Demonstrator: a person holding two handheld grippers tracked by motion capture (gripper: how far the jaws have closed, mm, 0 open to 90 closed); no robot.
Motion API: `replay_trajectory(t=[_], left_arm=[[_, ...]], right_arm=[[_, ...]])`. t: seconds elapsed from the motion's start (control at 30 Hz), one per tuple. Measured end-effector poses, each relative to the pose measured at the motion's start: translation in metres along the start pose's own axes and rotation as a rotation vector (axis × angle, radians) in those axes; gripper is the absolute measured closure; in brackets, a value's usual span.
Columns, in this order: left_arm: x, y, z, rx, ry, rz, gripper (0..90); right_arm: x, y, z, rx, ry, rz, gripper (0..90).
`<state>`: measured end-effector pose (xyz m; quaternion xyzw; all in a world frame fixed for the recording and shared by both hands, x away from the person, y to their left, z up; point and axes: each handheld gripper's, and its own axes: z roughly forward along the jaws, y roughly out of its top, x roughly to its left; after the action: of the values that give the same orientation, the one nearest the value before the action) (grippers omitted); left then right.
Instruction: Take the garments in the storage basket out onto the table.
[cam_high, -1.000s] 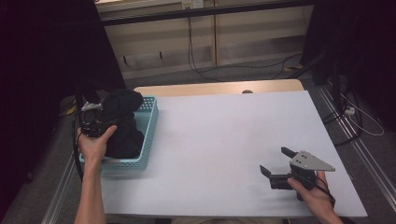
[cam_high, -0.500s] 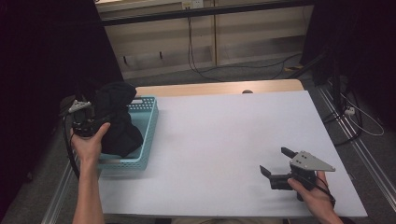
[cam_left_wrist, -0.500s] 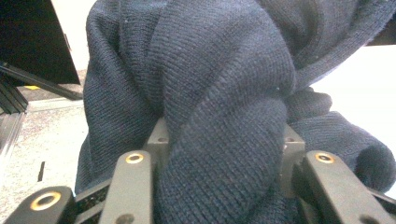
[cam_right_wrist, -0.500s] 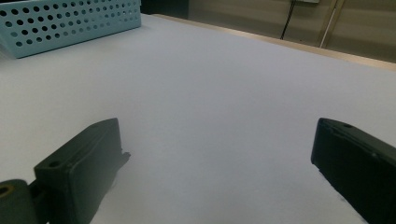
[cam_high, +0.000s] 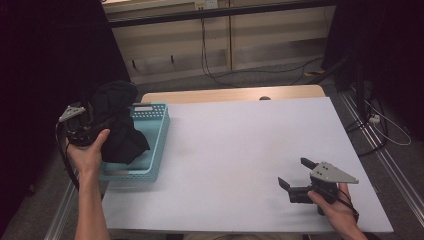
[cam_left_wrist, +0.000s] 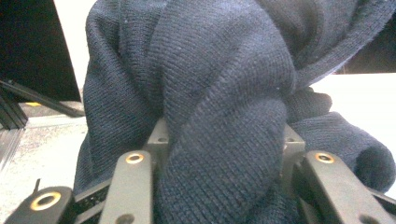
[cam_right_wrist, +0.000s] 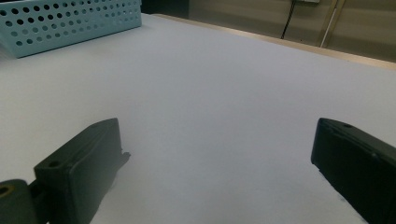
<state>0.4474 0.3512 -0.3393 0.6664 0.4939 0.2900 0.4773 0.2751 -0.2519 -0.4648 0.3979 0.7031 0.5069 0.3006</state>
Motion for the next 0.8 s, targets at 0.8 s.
replay_trajectory(t=[0.8], left_arm=[[-0.018,0.026,-0.047,-0.139,-0.069,0.031,54.6]], right_arm=[[0.001,0.000,-0.002,-0.004,0.004,-0.003,1.5]])
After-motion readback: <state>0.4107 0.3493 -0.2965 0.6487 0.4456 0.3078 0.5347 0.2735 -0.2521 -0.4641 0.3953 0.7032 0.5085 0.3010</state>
